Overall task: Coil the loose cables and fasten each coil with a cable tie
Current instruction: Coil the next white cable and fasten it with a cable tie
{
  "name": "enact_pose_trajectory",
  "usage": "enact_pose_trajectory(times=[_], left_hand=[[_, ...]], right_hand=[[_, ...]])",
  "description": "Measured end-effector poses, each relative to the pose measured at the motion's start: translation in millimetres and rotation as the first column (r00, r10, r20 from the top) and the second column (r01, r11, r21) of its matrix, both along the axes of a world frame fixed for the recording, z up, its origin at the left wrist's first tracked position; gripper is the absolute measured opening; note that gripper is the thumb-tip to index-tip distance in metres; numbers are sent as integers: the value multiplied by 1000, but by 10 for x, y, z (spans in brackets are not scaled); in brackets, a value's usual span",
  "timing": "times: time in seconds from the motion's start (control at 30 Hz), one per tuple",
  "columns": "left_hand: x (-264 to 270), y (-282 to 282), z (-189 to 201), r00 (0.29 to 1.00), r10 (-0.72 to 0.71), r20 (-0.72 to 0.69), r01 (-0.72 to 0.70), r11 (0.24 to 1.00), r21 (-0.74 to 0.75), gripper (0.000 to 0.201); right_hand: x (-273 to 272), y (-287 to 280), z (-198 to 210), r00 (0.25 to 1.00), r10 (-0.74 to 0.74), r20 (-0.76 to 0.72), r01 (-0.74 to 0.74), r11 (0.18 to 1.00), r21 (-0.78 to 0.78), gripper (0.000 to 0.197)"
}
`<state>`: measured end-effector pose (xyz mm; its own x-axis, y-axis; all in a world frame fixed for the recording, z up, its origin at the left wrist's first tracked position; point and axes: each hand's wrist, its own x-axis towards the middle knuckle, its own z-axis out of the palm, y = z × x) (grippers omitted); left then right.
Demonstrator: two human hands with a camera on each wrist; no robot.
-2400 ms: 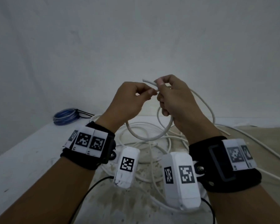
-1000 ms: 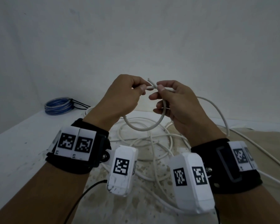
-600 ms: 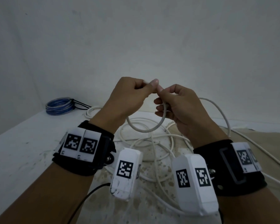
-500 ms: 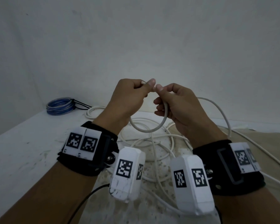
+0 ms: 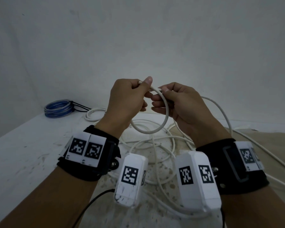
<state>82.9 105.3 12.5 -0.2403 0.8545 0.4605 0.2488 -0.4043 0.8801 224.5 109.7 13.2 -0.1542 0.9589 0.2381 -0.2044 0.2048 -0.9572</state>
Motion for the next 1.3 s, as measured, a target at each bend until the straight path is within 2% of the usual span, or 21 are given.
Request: enact_pose_trajectory(times=[0.1,0.17,0.2,0.27,0.33,0.37,0.43,0.47,0.5,0.57,0.67,0.77,0.83,0.93,1.03,1.1,1.23,1.3], left_hand=[[-4,5,-2,1000,16,19,-17,1000,16,32],[-18,14,-7,999,44,-23,-43,998,39,31],[-29,18,-11,997,60,-52,-58,997,54,31],[-58,20,-9,991,86,-101,-77,994,83,30],[-89,16,9,984,98,-146,-82,991,107,29],[-99,12,19,980,98,-172,-78,990,119,29],[-98,1,32,967,87,-239,-54,989,141,30],[-83,-6,29,957,80,-279,-39,988,149,30],[-65,-11,23,947,76,-313,-28,987,156,31],[-40,-11,9,933,72,-353,-12,985,170,32],[-65,0,7,934,55,-353,8,984,176,32],[-93,20,-1,928,61,-368,7,984,180,33],[-79,31,-20,924,63,-377,6,984,179,33],[-45,37,-39,928,70,-366,-2,983,185,32],[-26,35,-29,948,66,-313,-1,979,202,31],[-22,44,-36,956,51,-290,7,980,197,31],[-36,43,-35,967,-9,-256,41,992,123,36],[-99,75,-12,989,29,-148,-21,998,55,46]], right_hand=[[3,10,-9,999,2,-34,-3,1000,-7,15],[4,-8,-2,1000,22,0,-22,1000,-9,17],[9,-28,9,997,33,71,-32,999,-19,19],[54,-69,58,941,-5,340,14,1000,-25,25],[136,-83,122,786,-200,585,164,980,115,29],[189,-67,151,667,-351,657,242,936,255,31],[259,-47,189,411,-616,671,319,787,528,37],[252,-59,196,326,-686,650,323,727,606,39],[224,-64,193,299,-714,633,313,700,642,40],[167,-30,161,353,-700,621,255,711,656,40],[153,42,102,517,-548,658,61,790,610,35],[178,55,78,667,-248,703,-71,917,392,34],[178,51,45,745,-105,659,-114,953,281,33],[161,47,26,844,26,536,-133,978,162,34],[148,37,11,916,165,366,-191,981,36,30],[142,37,0,938,216,272,-218,976,-20,27],[116,61,-15,955,221,198,-213,975,-63,25],[132,97,-30,971,194,139,-186,980,-66,25]])
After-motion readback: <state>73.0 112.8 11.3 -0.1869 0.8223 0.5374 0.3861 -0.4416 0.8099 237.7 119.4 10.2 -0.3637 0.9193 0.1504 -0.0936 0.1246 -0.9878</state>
